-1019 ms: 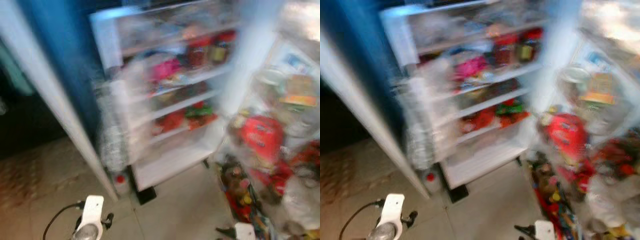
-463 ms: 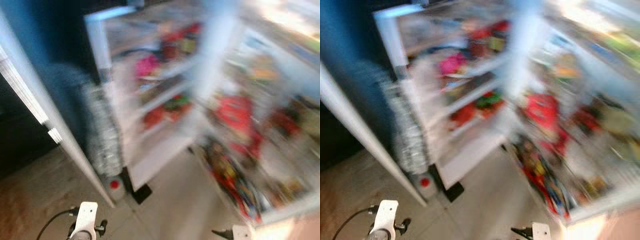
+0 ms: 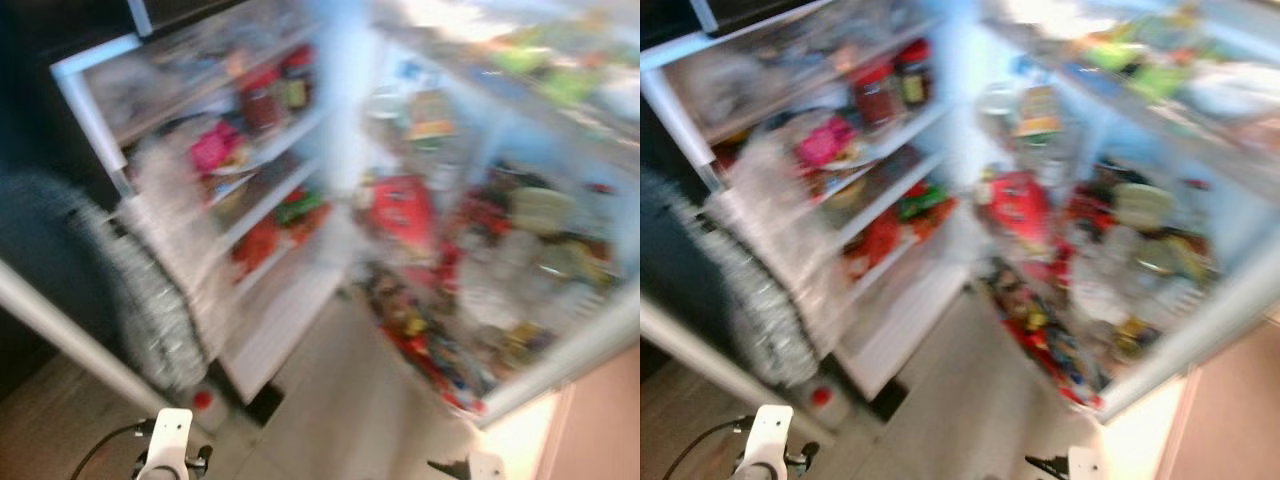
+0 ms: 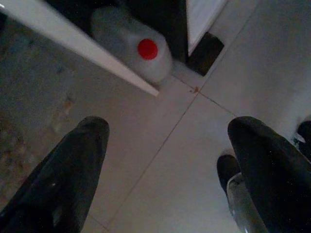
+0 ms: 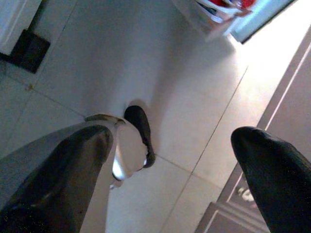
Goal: Restocking fridge
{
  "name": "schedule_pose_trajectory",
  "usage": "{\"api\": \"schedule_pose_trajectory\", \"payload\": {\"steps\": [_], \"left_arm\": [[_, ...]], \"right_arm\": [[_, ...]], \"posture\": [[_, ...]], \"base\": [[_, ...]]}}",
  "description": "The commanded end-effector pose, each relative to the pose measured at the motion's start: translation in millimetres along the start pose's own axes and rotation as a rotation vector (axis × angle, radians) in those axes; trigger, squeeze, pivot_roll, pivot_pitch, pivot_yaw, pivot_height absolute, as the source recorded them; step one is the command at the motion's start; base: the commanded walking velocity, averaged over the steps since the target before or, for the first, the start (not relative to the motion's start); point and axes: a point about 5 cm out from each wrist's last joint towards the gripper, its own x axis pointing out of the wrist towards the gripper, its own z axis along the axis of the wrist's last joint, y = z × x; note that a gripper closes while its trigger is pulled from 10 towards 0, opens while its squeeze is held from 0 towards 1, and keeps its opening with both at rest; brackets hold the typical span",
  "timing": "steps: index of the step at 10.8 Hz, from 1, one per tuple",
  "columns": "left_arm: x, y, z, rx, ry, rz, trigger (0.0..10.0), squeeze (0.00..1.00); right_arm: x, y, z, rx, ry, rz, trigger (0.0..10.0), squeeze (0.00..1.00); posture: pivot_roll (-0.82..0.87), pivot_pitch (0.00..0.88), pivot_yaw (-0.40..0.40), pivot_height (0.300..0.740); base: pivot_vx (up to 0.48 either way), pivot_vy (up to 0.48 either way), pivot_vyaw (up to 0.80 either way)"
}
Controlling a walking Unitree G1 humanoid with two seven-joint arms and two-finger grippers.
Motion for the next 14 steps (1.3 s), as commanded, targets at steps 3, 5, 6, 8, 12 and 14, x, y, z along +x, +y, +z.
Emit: {"api": "schedule_pose_trajectory", "payload": {"steps": [3,5,6,8,12,14], "left_arm": [[-1.5,1.2,-5.9,0.030,0.019,-0.010,10.0,0.00],[-1.6,1.9,-6.3,0.020,0.020,-0.002,10.0,0.00],[-1.8,3.6,-6.7,0.000,0.022,0.008,10.0,0.00],[-2.4,7.1,-9.1,-0.019,0.032,0.025,10.0,0.00],[-2.7,12.1,-10.0,-0.031,0.041,0.044,10.0,0.00],[-2.5,10.4,-9.8,-0.034,0.040,0.041,10.0,0.00]], "right_arm": [[-2.0,-0.3,-8.5,0.012,0.014,-0.030,10.0,0.00],[-2.7,-4.3,-7.6,-0.002,-0.003,-0.074,10.0,0.00],[-3.3,-6.5,-6.3,0.017,-0.029,-0.107,10.0,0.00],[-4.7,-10.0,-3.1,0.053,-0.084,-0.181,10.0,0.00],[-7.3,-14.6,-1.3,0.065,-0.129,-0.310,10.0,0.00],[-7.0,-15.1,-4.6,0.059,-0.091,-0.328,10.0,0.00]], "posture": [[-0.26,0.060,0.075,0.740],[-0.25,0.057,0.067,0.740],[-0.25,0.065,0.063,0.740],[-0.27,0.082,0.064,0.740],[-0.28,0.095,0.069,0.740],[-0.28,0.097,0.068,0.740]], "base": [[0.000,0.000,-0.47],[0.000,0.000,0.00],[0.000,0.000,0.00],[0.000,0.000,0.00],[0.000,0.000,0.00],[0.000,0.000,0.00]]}}
